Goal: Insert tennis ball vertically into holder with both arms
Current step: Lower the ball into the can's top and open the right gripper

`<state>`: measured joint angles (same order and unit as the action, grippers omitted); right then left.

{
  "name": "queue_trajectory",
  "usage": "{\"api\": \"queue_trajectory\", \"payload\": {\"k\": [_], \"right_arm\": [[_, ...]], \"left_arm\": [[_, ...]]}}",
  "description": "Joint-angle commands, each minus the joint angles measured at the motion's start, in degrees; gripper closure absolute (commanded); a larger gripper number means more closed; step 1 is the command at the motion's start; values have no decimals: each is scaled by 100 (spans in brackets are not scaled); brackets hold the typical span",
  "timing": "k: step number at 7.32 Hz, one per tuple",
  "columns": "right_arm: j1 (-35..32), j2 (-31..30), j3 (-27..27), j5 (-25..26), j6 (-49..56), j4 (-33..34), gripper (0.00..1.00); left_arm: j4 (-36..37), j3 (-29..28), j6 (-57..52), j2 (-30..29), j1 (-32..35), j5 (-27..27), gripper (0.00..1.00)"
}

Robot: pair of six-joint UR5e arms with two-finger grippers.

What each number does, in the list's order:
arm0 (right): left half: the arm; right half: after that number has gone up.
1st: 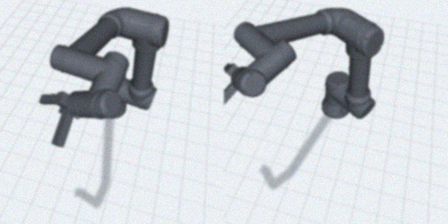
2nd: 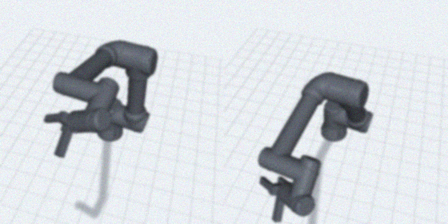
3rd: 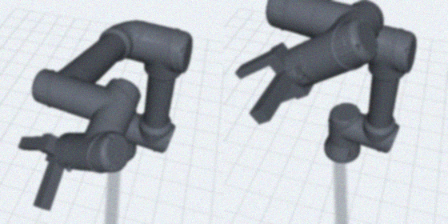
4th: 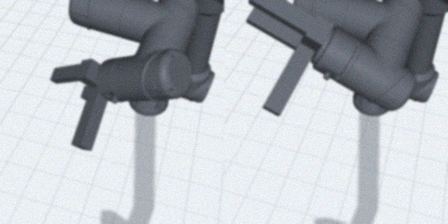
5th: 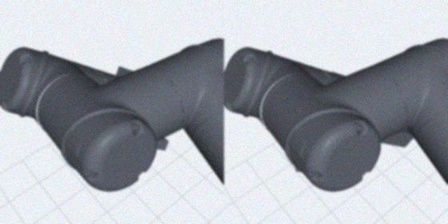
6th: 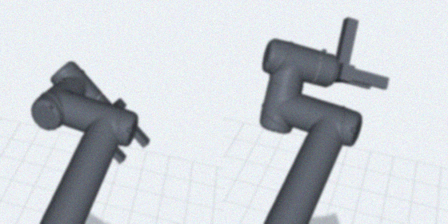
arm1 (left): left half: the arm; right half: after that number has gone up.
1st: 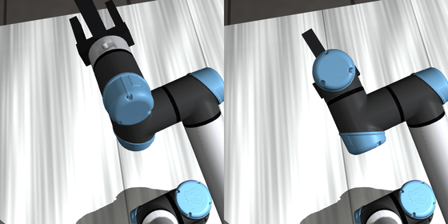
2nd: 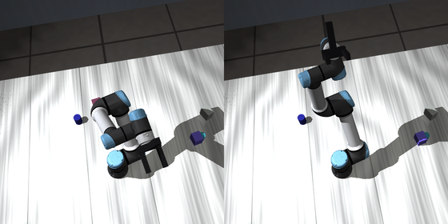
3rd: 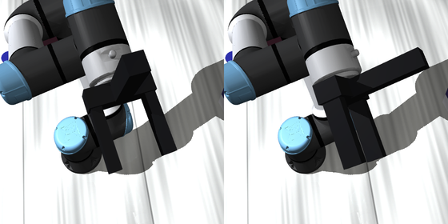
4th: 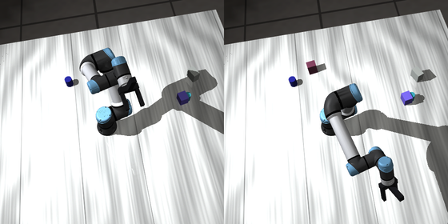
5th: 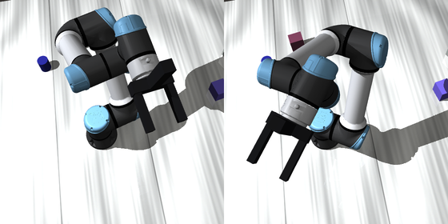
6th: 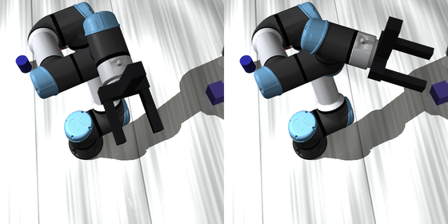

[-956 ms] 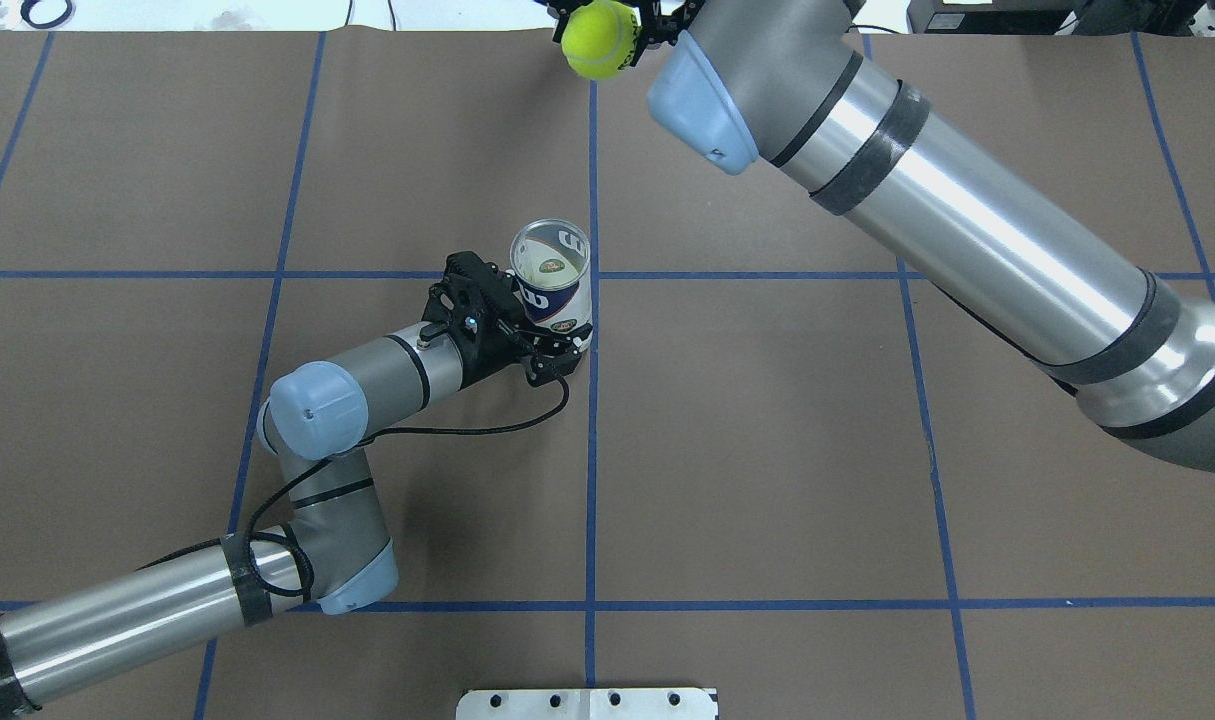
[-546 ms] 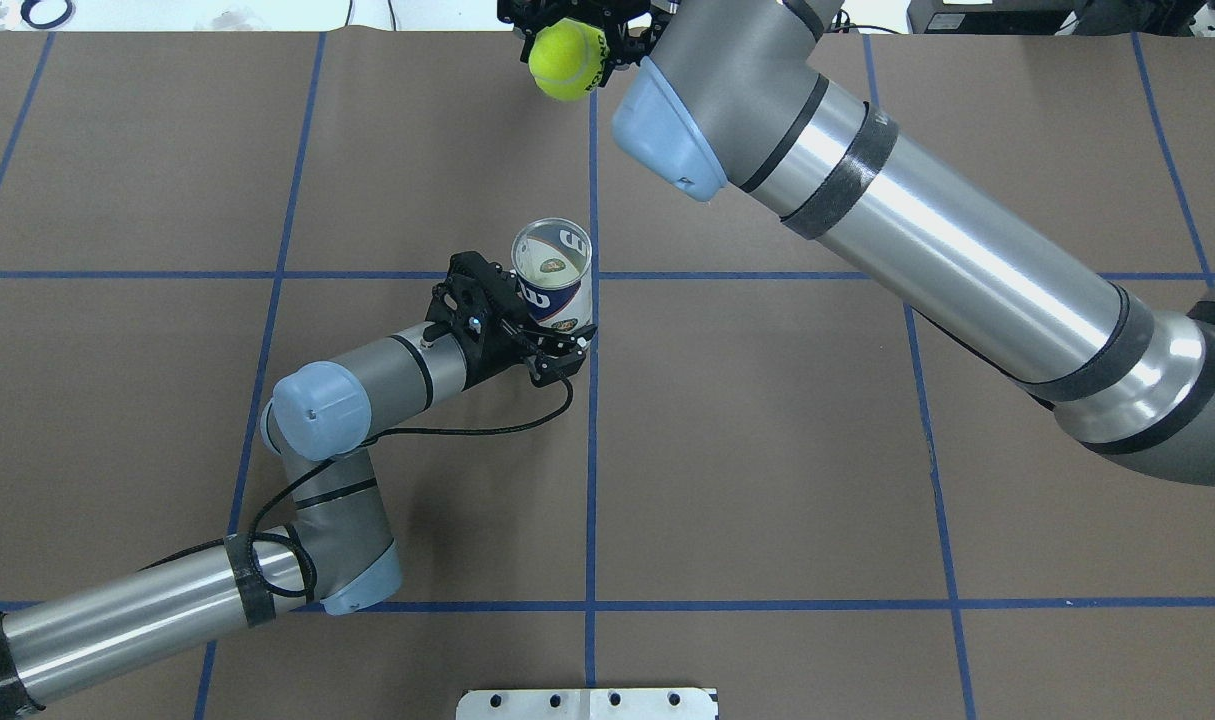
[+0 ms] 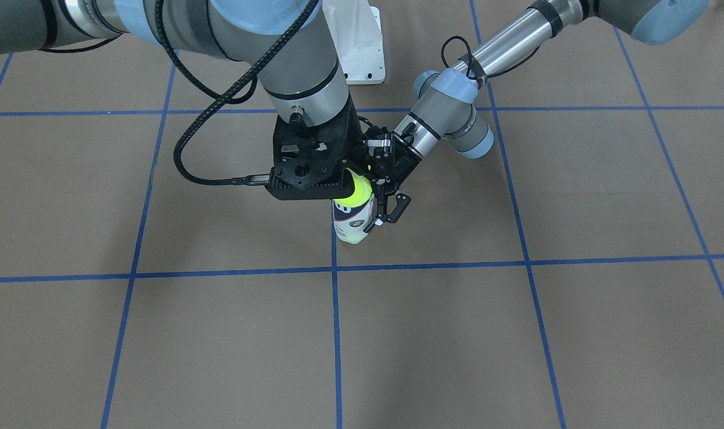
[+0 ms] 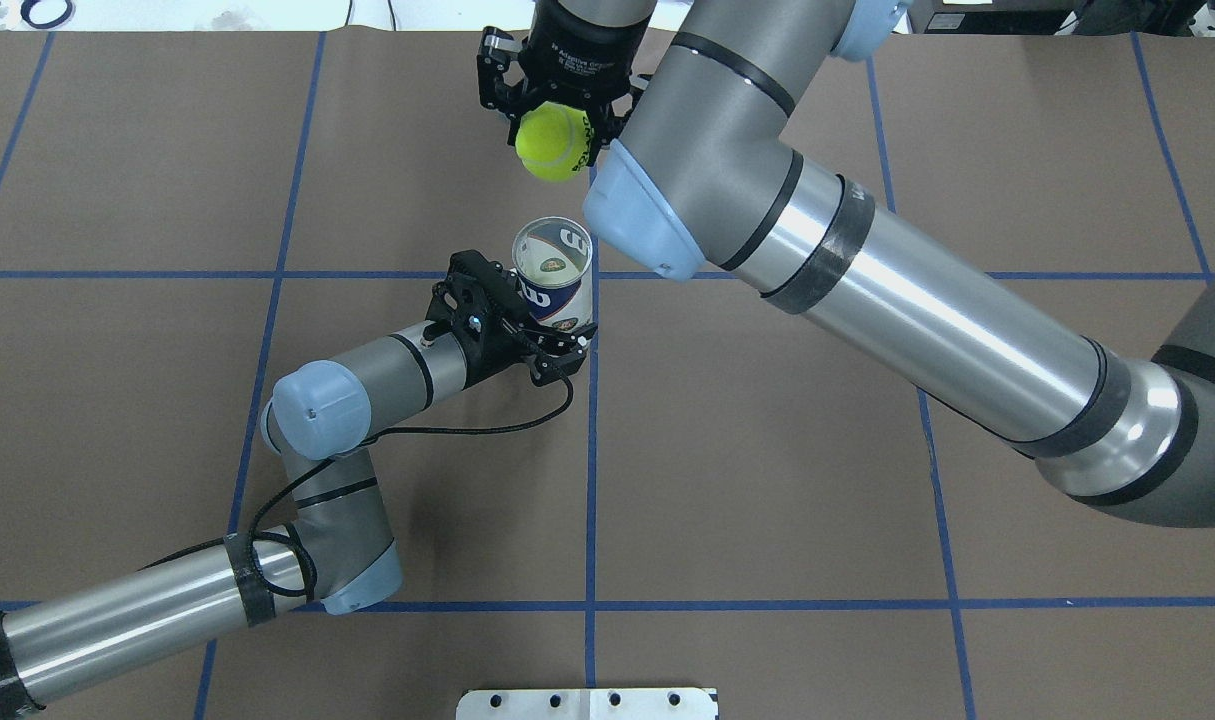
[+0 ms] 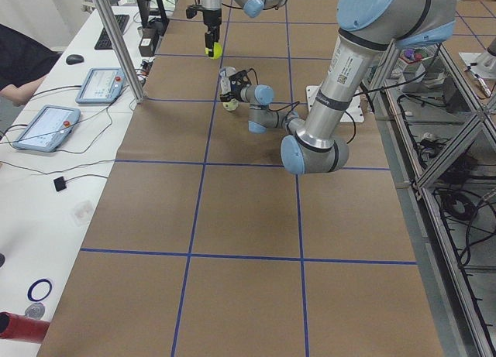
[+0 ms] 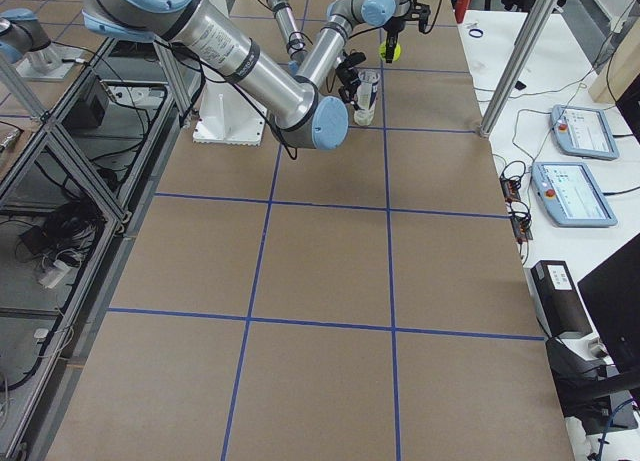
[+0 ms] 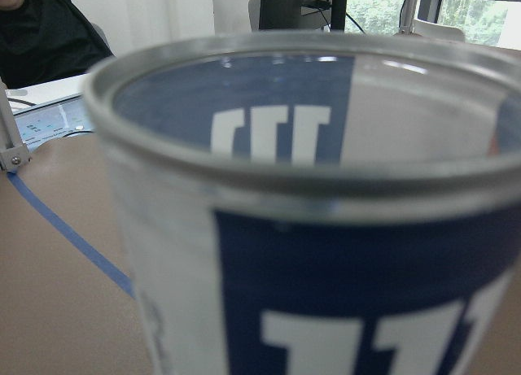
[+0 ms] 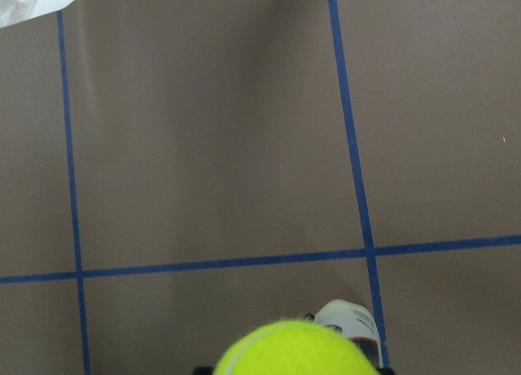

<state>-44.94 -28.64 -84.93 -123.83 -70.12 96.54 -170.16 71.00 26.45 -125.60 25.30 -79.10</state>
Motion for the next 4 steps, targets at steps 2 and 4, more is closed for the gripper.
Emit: {"api": "queue_trajectory", "payload": {"k": [2,4], "right_arm": [[318,-185,-146,123,-1,119,100],[362,-238,-181,123,-1,120,100]], "left_arm": [[0,-7,0,9,1,0,1],[0,-7,0,18,1,0,1]]}}
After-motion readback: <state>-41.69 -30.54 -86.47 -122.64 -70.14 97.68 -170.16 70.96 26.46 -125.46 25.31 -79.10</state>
